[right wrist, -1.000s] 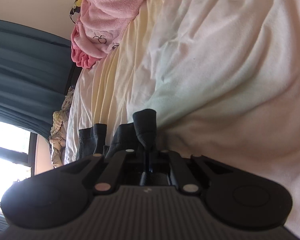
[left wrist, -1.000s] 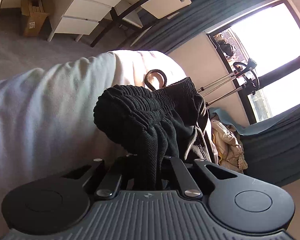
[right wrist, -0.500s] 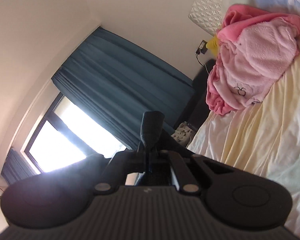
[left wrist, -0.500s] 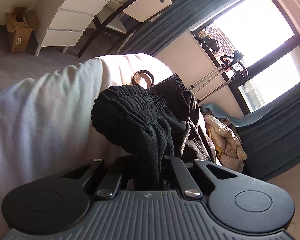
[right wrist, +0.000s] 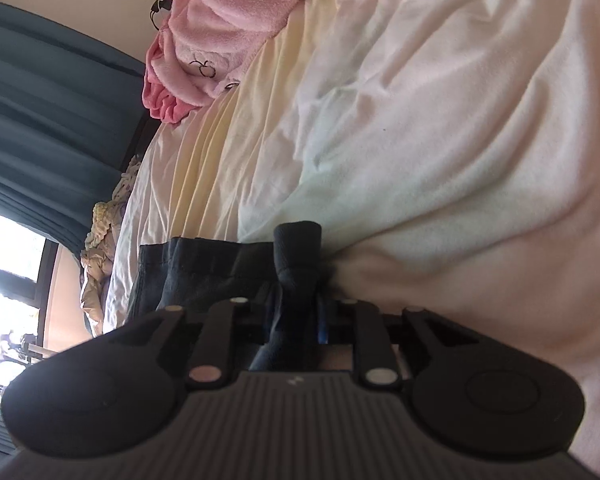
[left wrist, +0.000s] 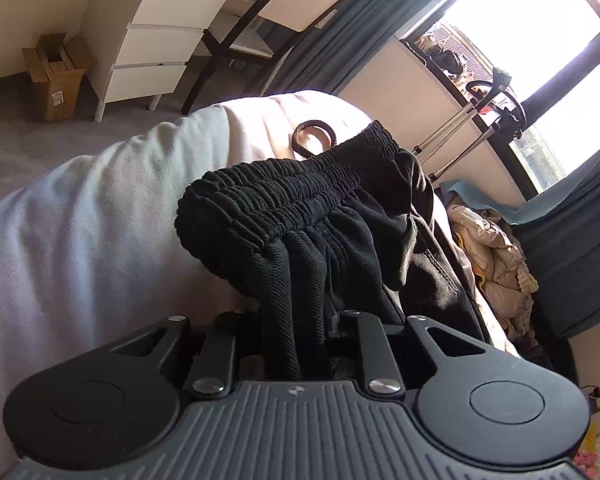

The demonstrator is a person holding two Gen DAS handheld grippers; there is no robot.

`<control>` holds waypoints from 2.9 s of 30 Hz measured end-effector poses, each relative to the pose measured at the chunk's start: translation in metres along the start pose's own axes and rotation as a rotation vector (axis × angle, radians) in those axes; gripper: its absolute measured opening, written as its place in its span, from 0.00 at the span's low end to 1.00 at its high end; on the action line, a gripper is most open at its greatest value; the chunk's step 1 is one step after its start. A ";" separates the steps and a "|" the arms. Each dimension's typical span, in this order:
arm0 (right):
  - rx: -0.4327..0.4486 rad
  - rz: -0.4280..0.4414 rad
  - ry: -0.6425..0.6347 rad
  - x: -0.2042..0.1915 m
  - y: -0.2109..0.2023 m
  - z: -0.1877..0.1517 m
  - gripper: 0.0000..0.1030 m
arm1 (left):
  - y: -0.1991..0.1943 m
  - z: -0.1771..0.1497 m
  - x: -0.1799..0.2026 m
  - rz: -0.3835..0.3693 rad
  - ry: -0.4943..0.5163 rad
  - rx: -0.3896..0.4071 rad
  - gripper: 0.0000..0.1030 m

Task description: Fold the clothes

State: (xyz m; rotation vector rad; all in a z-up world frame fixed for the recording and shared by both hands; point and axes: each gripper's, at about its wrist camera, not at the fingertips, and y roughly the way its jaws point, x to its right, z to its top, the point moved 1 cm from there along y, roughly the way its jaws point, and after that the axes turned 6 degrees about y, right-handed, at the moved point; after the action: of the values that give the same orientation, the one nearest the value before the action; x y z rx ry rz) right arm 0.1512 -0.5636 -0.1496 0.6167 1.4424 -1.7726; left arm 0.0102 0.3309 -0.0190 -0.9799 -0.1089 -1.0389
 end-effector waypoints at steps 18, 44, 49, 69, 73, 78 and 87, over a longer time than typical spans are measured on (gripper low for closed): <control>0.366 -0.018 -0.647 -0.078 -0.059 -0.025 0.58 | -0.048 -0.044 0.158 -0.064 0.549 0.268 0.89; 0.193 0.396 -1.023 -0.148 -0.075 -0.184 0.58 | 0.060 -0.197 0.295 -0.326 0.832 0.222 0.89; 0.174 0.396 -1.044 -0.145 -0.057 -0.203 0.58 | 0.082 -0.209 0.281 -0.314 0.826 0.160 0.89; 0.074 0.355 -0.959 -0.149 0.017 -0.176 0.58 | 0.105 -0.236 0.284 -0.250 0.866 0.104 0.90; 0.016 0.336 -0.631 -0.145 0.047 -0.107 0.58 | 0.105 -0.238 0.282 -0.244 0.862 0.097 0.90; -0.015 0.296 -0.340 -0.120 0.089 -0.045 0.60 | 0.109 -0.241 0.283 -0.256 0.854 0.053 0.90; -0.200 0.185 -0.313 -0.126 0.165 -0.030 0.59 | 0.120 -0.243 0.286 -0.266 0.809 -0.010 0.92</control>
State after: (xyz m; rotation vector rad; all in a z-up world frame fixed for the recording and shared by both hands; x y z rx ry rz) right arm 0.3551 -0.5163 -0.1598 0.3384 1.2809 -1.4830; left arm 0.1710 -0.0207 -0.0946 -0.5000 0.4439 -1.6121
